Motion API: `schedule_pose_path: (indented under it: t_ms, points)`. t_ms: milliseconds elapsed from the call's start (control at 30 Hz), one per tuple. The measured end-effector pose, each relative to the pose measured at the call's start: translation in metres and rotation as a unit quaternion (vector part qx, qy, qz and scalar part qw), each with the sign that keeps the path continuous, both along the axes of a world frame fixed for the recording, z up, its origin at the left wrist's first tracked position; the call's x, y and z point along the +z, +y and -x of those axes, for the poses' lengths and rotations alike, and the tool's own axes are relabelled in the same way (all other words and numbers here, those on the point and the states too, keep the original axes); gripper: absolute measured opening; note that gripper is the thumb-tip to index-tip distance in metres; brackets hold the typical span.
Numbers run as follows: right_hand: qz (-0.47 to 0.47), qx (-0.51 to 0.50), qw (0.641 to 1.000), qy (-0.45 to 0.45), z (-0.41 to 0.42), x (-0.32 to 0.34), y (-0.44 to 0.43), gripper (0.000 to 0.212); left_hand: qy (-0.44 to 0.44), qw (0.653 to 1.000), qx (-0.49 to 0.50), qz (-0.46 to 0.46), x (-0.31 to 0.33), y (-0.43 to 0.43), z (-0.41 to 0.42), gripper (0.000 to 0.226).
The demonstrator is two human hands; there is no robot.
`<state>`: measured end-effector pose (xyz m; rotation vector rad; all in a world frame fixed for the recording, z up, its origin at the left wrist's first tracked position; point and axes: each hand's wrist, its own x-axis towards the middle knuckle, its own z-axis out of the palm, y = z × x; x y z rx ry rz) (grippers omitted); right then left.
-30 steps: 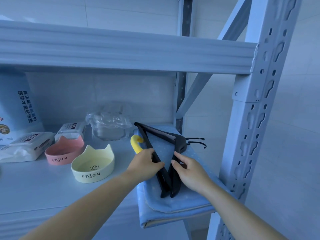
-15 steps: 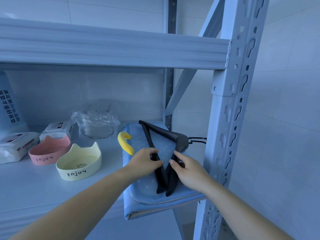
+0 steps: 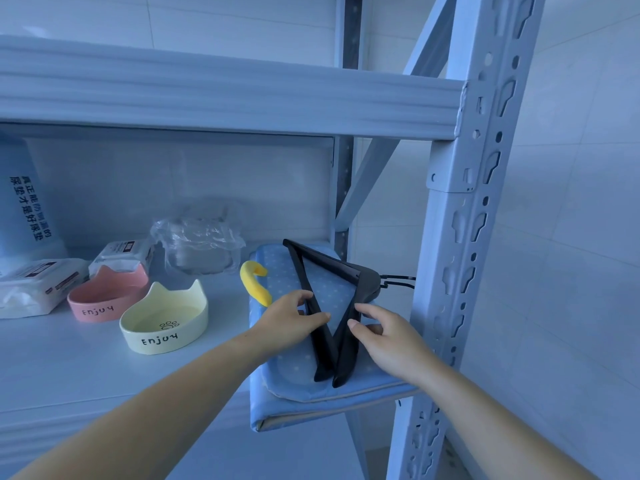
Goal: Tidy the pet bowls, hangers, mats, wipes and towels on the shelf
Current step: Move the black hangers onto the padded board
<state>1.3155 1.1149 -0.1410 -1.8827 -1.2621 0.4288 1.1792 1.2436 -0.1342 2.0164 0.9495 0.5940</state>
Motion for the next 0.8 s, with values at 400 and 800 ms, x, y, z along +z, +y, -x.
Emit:
schedule_pose_path:
  t_ms: [400,800]
  points:
    - [-0.026,0.016,0.999,-0.027,0.006,-0.009,0.016,0.057,-0.002,1.0,-0.005,-0.025,0.003,-0.004,-0.001,0.031]
    - [-0.047,-0.012,0.999,-0.012,0.005,-0.006,0.012,0.053,0.019,0.999,-0.005,-0.037,0.006,-0.007,0.0,0.069]
